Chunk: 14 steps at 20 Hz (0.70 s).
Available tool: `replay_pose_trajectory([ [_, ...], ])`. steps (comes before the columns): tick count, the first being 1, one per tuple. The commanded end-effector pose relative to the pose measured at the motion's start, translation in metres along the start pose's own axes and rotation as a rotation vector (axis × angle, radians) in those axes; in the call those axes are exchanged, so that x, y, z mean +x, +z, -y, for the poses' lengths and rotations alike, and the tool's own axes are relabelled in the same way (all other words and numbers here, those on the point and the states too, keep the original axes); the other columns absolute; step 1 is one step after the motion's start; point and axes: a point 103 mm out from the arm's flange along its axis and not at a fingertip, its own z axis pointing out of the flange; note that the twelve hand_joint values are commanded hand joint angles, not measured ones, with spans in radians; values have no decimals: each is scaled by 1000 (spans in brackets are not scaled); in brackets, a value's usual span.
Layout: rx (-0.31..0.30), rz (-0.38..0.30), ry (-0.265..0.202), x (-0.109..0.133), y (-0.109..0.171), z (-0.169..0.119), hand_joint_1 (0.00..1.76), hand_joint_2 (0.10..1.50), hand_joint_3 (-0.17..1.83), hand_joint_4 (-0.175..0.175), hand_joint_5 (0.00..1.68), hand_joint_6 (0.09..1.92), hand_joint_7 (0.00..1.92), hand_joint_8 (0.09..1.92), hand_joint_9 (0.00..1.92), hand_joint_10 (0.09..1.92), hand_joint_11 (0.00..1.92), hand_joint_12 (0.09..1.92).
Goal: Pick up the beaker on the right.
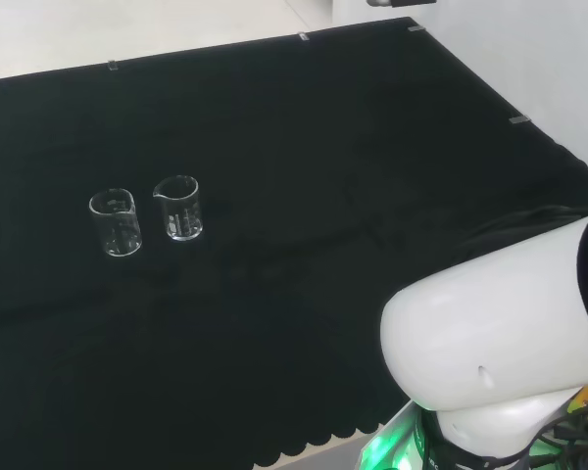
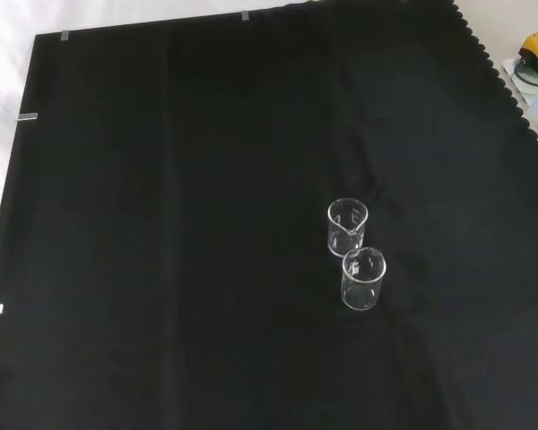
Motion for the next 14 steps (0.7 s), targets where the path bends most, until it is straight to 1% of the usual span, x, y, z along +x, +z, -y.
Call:
replay_pose_trajectory([
  [1, 5, -18, -29, 8, 4, -6, 688, 445, 947, -99, 221, 87, 65, 743, 167, 931, 10, 1467],
  [6, 4, -25, -51, 8, 7, -10, 694, 445, 947, -101, 226, 87, 70, 746, 170, 931, 6, 1466],
  [10, 3, -61, -75, 11, 14, -12, 699, 445, 946, -102, 230, 87, 74, 747, 172, 931, 1, 1466],
  [14, 17, -75, -91, 13, 19, -15, 707, 443, 945, -106, 240, 87, 90, 753, 173, 930, 0, 1460],
])
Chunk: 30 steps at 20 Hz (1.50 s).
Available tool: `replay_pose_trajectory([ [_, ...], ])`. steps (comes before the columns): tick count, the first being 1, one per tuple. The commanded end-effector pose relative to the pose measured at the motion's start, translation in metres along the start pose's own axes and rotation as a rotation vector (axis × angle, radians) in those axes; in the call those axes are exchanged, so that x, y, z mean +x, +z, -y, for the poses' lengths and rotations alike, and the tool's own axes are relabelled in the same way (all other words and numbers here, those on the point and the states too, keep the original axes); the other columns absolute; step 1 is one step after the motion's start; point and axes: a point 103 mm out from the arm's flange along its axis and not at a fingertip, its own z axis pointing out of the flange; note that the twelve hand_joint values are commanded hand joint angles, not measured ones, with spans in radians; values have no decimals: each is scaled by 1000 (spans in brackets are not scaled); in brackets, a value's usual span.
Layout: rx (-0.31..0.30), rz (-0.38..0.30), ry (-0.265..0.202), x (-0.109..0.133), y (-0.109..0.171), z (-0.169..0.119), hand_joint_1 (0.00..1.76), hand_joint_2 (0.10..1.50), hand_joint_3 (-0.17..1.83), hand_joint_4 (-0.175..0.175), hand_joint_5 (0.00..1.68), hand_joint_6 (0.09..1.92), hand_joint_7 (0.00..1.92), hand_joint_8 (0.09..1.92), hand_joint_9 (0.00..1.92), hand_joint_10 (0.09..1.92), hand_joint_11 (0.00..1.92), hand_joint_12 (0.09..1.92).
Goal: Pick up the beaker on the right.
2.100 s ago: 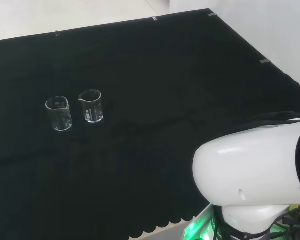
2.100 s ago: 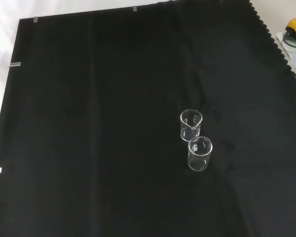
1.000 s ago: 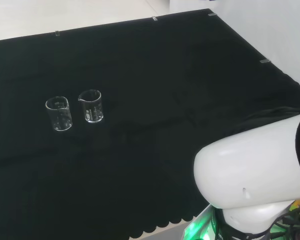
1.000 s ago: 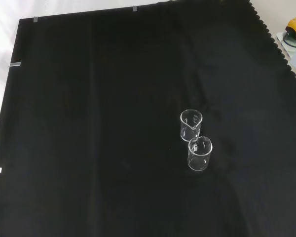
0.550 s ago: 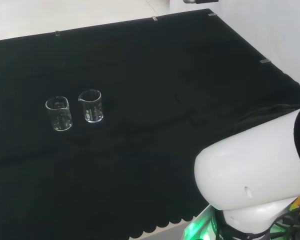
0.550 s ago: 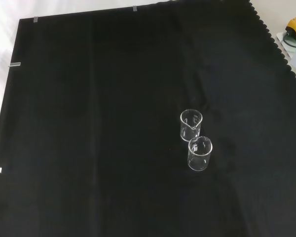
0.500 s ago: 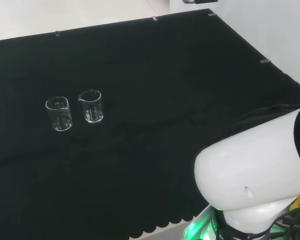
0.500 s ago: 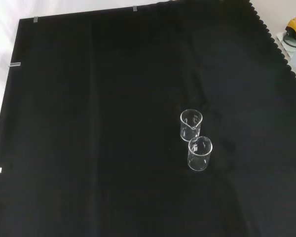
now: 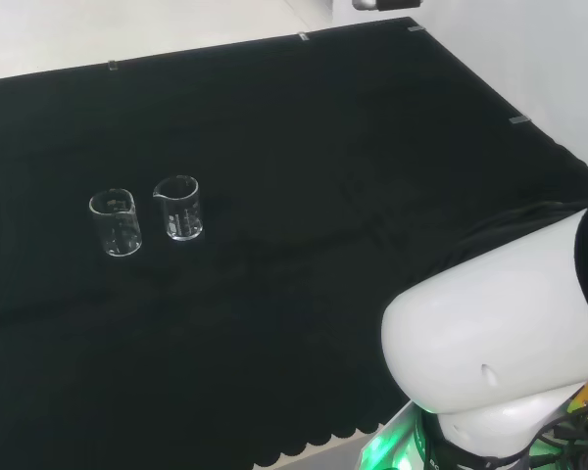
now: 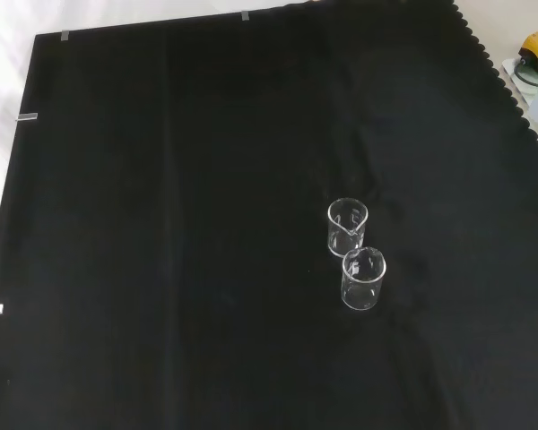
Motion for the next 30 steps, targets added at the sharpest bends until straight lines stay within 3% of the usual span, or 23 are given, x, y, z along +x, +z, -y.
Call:
replay_pose_trajectory([
  [1, 13, -24, -24, 2, 9, -4, 710, 442, 945, -106, 241, 87, 92, 754, 174, 930, 0, 1458],
  [7, 30, -64, -19, -2, 21, -7, 719, 440, 944, -108, 243, 87, 107, 758, 173, 929, 0, 1454],
  [9, 28, -84, -10, -16, 26, -4, 723, 439, 944, -109, 243, 87, 115, 761, 173, 928, 0, 1453],
  [17, 61, -125, -27, -1, 55, -6, 737, 433, 950, -116, 255, 87, 152, 770, 179, 927, 0, 1452],
  [30, 99, -197, -24, -8, 77, 2, 747, 423, 967, -127, 268, 87, 175, 767, 202, 913, 8, 1465],
])
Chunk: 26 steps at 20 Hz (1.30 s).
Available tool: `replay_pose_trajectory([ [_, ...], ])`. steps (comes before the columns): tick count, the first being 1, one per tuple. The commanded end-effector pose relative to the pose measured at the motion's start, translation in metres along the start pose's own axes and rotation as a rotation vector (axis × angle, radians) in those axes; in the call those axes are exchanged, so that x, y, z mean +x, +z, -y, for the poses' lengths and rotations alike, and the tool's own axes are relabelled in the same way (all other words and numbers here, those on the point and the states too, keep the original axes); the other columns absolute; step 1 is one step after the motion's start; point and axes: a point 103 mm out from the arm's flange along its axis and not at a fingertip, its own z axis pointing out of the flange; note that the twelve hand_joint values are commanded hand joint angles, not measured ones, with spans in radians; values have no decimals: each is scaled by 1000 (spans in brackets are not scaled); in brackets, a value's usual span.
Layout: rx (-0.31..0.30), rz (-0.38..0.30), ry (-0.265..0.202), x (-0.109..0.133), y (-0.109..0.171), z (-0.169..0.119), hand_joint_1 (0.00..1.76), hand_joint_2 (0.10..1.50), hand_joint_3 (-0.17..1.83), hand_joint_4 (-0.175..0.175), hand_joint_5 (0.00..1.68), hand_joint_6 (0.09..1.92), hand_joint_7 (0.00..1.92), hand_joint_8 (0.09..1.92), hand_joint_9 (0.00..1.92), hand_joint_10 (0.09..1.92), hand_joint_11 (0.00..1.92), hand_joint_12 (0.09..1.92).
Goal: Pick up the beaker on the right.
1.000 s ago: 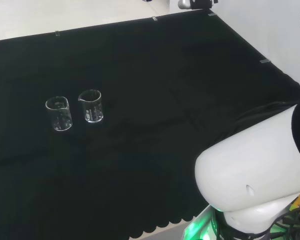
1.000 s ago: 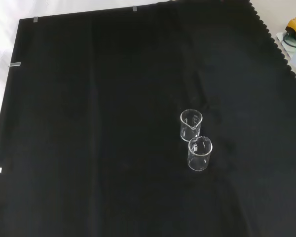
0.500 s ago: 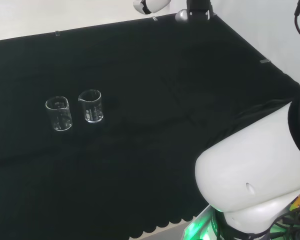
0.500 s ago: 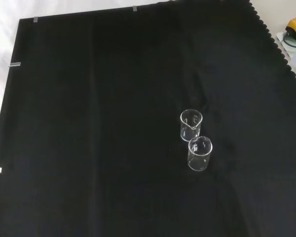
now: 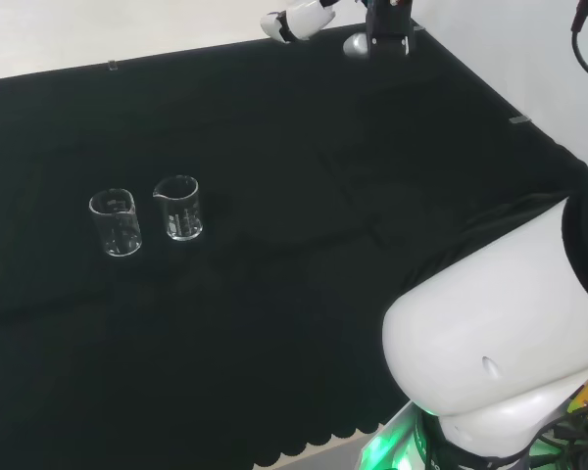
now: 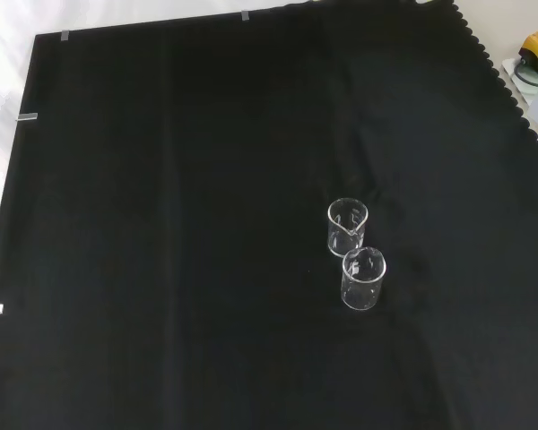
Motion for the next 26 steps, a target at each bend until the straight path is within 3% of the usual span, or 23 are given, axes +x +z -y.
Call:
replay_pose_trajectory([
  [1, 21, -30, 10, -4, 13, 2, 747, 423, 968, -128, 268, 87, 175, 767, 203, 912, 8, 1465],
  [7, 51, -55, 19, -9, 29, 0, 749, 421, 971, -131, 271, 87, 178, 766, 207, 908, 11, 1463],
  [26, 57, -135, 54, -26, 53, 0, 757, 418, 973, -134, 273, 87, 184, 771, 209, 905, 15, 1461],
])
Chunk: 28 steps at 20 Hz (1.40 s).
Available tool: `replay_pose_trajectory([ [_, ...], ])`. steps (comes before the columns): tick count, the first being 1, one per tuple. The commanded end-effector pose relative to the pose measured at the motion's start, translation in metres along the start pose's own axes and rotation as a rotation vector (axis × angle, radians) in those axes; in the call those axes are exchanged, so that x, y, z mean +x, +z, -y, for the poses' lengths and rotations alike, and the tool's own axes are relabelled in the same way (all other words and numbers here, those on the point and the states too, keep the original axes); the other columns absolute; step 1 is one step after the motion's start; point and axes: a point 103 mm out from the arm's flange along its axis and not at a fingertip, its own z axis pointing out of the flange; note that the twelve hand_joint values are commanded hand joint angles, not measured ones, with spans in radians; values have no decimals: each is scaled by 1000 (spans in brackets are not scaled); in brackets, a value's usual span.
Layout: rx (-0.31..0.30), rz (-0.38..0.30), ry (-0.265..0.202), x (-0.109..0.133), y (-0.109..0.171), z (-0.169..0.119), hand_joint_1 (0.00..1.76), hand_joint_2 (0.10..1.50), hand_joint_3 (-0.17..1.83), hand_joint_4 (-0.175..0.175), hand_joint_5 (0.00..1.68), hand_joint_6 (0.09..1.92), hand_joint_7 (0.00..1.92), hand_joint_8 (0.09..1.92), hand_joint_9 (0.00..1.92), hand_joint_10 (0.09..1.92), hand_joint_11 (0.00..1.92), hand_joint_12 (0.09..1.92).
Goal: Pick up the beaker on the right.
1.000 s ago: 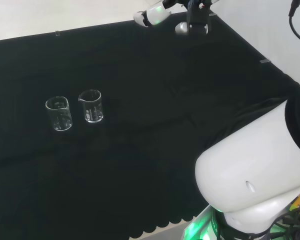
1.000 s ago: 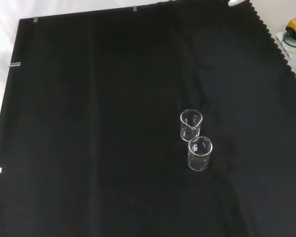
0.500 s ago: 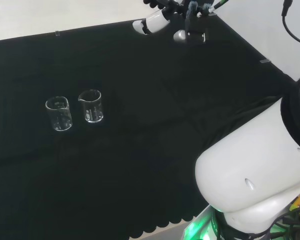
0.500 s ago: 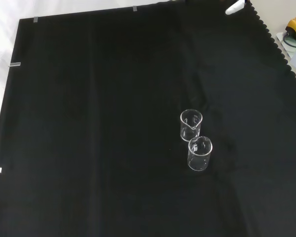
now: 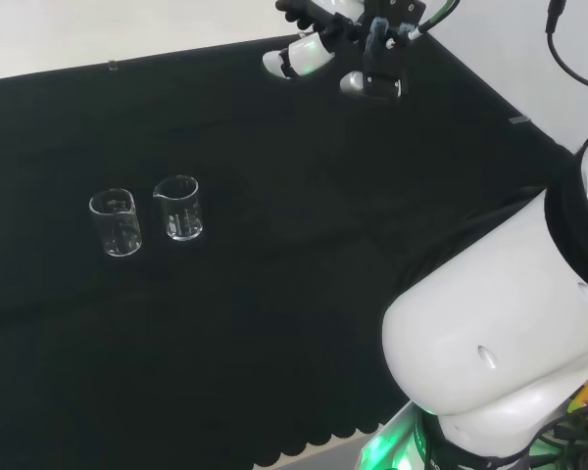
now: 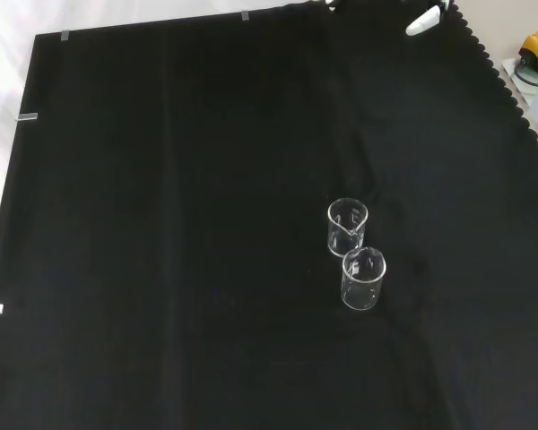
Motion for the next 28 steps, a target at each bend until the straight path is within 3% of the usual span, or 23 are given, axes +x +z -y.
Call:
replay_pose_trajectory([
  [1, 1, -19, -1, -7, 0, 0, 758, 418, 973, -134, 273, 87, 184, 771, 209, 905, 15, 1461],
  [18, 39, -61, 6, -10, 31, -11, 767, 416, 975, -136, 276, 87, 186, 779, 213, 905, 17, 1457],
  [22, 14, -79, 32, -23, 24, -8, 767, 416, 976, -137, 276, 87, 186, 780, 214, 905, 17, 1457],
  [28, 19, -78, 18, -21, 25, -9, 767, 415, 977, -137, 277, 87, 186, 782, 216, 905, 17, 1456],
])
